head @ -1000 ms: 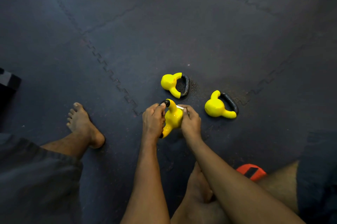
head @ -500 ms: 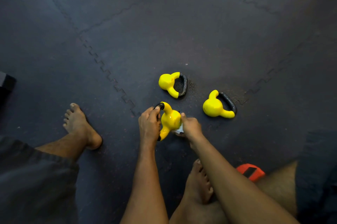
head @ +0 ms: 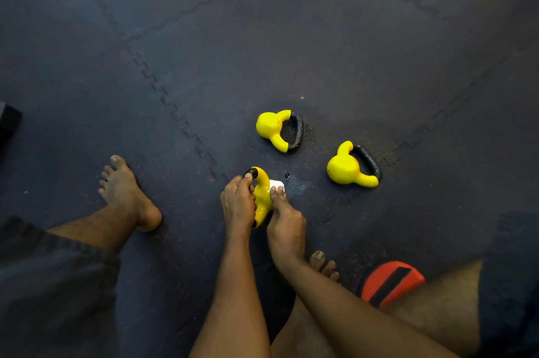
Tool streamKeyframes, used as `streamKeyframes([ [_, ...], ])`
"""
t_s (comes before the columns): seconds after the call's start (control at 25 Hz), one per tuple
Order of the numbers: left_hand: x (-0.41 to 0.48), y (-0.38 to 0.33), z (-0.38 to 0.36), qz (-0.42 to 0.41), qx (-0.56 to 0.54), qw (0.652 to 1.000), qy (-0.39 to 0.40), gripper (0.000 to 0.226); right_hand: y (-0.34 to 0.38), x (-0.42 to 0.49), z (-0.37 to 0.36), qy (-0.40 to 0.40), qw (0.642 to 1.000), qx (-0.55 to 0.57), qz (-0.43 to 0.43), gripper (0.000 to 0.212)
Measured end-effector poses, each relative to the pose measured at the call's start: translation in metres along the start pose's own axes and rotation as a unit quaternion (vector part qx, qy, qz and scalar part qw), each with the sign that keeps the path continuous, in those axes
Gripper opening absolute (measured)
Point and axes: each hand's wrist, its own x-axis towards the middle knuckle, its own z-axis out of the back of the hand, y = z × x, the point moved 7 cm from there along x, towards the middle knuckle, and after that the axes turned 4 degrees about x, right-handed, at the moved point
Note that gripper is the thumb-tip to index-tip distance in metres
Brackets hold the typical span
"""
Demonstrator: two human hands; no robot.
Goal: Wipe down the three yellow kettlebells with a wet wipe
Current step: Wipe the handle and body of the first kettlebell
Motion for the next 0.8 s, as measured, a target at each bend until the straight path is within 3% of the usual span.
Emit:
streamKeyframes([
  [0.24,0.015,0.025,0.018,0.095,-0.065,0.993,-0.034,0.035,0.016,0.008,-0.021,0.076,0.985,-0.101,0.118,0.059],
  [0.36,0.023,0.033,0.032,0.080,0.009,0.995,-0.059,0.033,0.021,0.030,-0.029,0.110,0.981,-0.108,0.118,0.057],
  [0.52,0.031,0.029,0.030,0.007,0.150,0.988,-0.047,0.036,0.012,0.021,-0.022,0.096,0.986,-0.056,0.123,0.057],
  [0.68,0.028,0.037,0.023,0.020,0.203,0.979,-0.020,0.054,0.009,0.006,-0.025,0.101,0.976,-0.083,0.172,0.061],
  [0.8,0.029,0.045,0.028,0.034,0.203,0.979,-0.006,0.053,0.023,0.016,-0.035,0.123,0.971,-0.116,0.171,0.060],
])
